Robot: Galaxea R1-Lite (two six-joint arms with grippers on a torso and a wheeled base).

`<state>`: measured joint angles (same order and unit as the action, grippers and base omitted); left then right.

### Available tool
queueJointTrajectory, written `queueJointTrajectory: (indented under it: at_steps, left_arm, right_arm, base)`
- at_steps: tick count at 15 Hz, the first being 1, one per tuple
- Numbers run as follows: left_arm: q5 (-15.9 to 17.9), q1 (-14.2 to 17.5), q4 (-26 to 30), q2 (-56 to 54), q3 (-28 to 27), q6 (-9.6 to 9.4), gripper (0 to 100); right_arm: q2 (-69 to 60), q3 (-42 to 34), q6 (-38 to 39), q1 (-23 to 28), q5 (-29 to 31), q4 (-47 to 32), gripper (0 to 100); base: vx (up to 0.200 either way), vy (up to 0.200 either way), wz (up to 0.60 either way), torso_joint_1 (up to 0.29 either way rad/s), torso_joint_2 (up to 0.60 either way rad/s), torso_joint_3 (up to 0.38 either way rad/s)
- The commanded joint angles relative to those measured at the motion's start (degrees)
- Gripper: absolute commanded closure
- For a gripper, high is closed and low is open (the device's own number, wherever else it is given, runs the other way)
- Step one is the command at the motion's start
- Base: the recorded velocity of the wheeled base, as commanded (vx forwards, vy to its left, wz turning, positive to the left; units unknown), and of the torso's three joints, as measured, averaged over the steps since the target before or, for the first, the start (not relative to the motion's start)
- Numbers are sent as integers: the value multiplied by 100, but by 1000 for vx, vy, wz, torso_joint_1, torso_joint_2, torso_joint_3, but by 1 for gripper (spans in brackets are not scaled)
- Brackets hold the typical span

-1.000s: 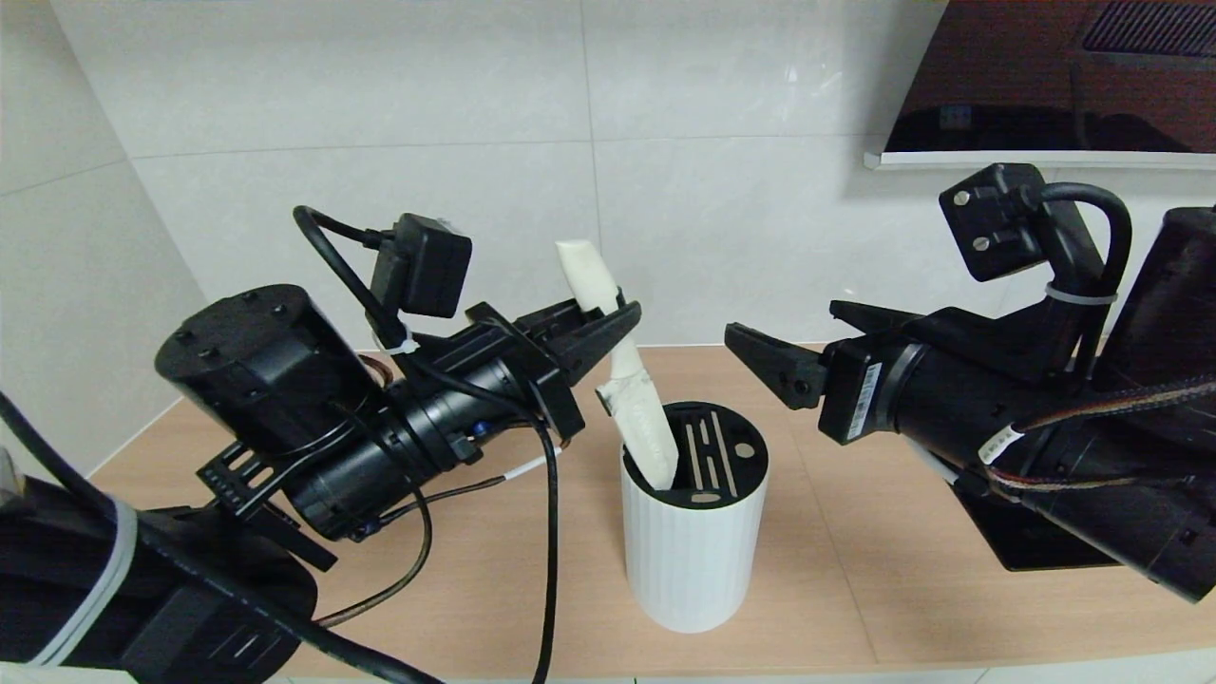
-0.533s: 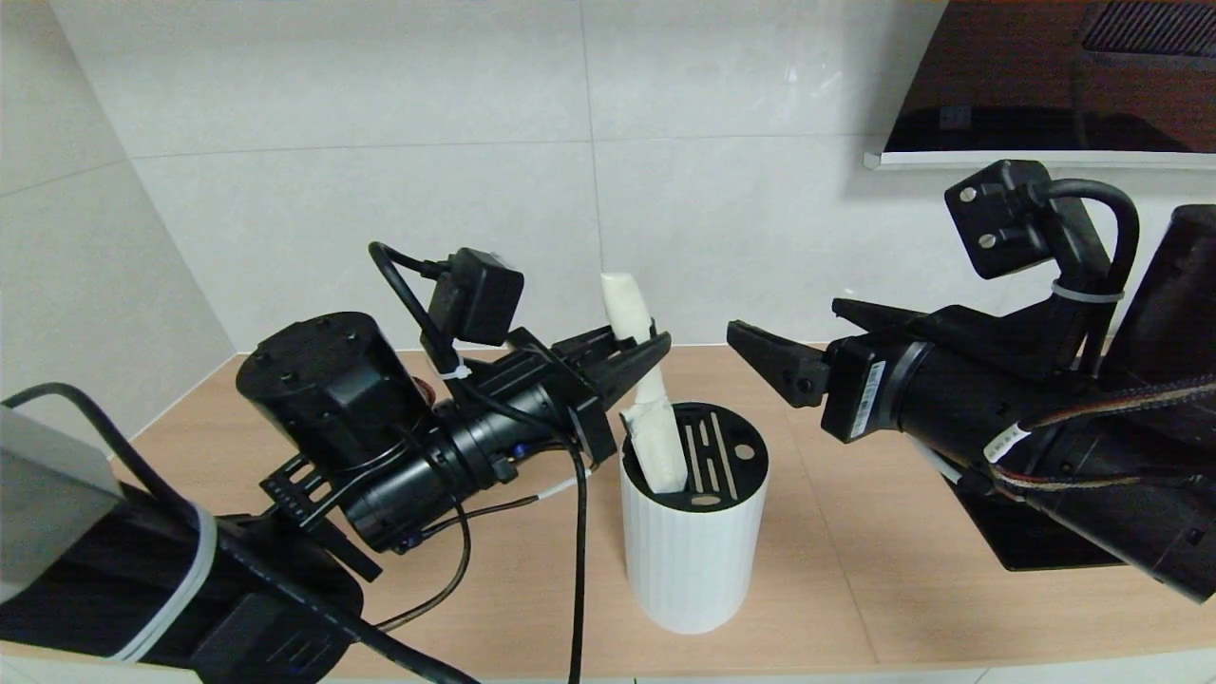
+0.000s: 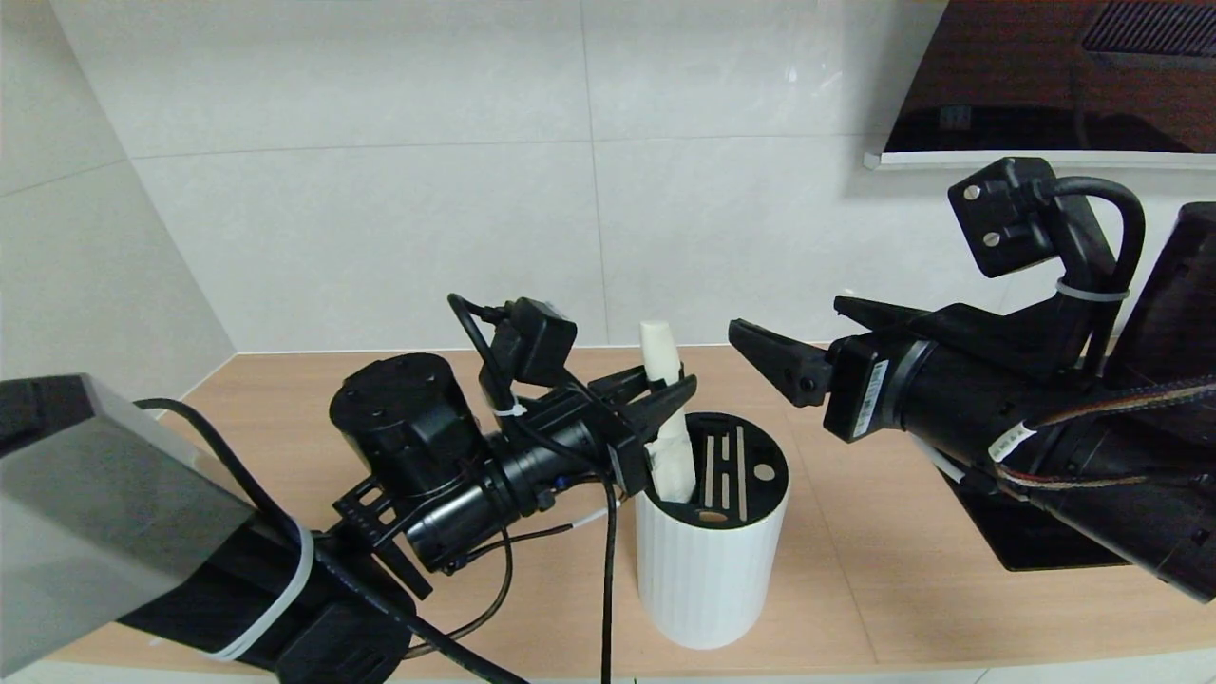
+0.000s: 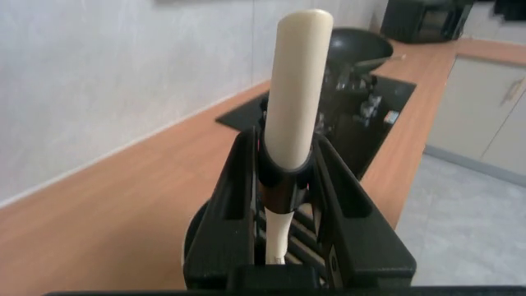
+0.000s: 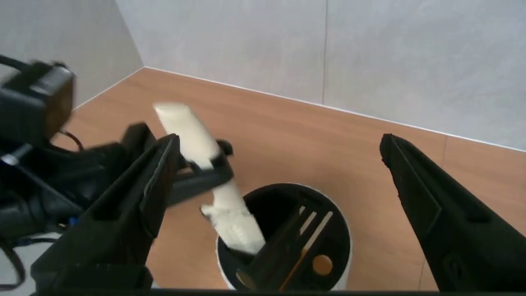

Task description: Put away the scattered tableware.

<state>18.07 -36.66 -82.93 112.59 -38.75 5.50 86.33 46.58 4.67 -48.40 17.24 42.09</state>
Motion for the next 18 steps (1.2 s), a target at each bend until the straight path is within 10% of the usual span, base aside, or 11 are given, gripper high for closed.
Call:
queueJointTrajectory:
  at_steps: [1, 7, 8, 18]
  left_arm:
    - [-14, 1, -4, 193, 8, 13, 100]
    - [-233, -61, -250, 483, -9, 4, 100]
    - [-304, -87, -267, 474, -9, 13, 0]
    - [-356, -96, -663, -36, -9, 39, 0]
  right_arm:
    - [-3, 0, -1, -3, -1, 9, 0]
    - [6, 0, -1, -3, -1, 9, 0]
    - [6, 0, -1, -3, -1, 9, 0]
    - [-38, -140, -10, 14, 16, 9, 0]
  base:
    - [0, 0, 0, 0, 0, 0]
    - [0, 0, 0, 0, 0, 0]
    - [0, 0, 0, 0, 0, 0]
    - [0, 0, 0, 0, 0, 0]
